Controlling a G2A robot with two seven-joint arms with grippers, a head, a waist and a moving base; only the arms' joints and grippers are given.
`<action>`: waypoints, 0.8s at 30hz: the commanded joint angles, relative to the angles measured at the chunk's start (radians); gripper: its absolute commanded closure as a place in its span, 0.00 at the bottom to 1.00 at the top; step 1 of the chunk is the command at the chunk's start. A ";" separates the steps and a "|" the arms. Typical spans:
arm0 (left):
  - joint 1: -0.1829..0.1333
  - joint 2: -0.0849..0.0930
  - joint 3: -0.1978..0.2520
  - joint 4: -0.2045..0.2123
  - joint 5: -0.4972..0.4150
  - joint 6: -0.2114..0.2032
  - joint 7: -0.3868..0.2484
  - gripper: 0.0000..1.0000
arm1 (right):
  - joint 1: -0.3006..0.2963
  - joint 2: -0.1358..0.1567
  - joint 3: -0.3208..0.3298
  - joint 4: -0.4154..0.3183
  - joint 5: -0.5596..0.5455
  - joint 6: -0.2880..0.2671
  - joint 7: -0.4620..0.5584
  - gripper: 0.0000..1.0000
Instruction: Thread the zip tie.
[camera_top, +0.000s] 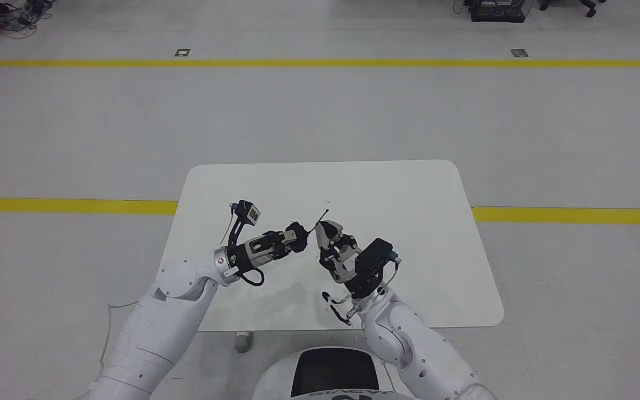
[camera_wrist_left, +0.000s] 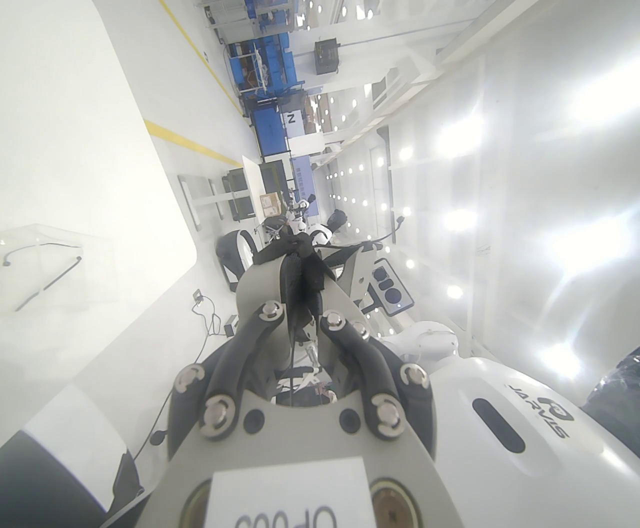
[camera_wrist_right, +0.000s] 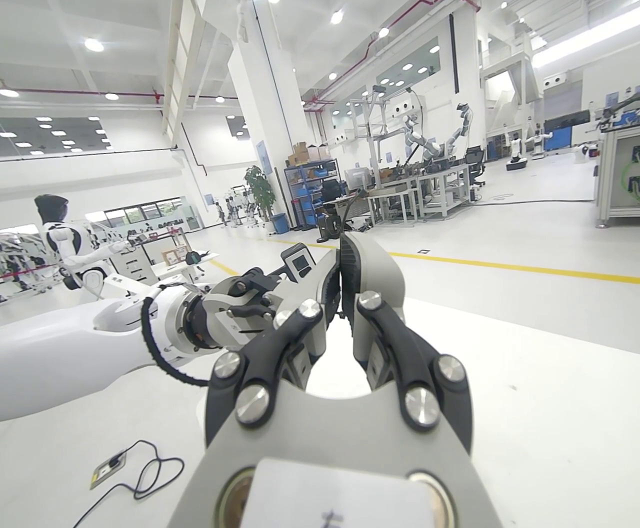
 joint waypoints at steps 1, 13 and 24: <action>0.000 0.000 0.000 0.000 0.000 0.000 0.000 1.00 | 0.000 0.000 0.001 -0.001 0.000 -0.002 -0.001 1.00; 0.000 0.000 0.000 0.000 0.000 0.000 0.000 1.00 | -0.008 0.005 0.010 -0.010 0.003 -0.049 -0.004 1.00; 0.000 0.000 0.000 0.000 0.000 0.000 0.000 1.00 | -0.007 0.002 0.010 -0.012 0.001 -0.028 -0.033 1.00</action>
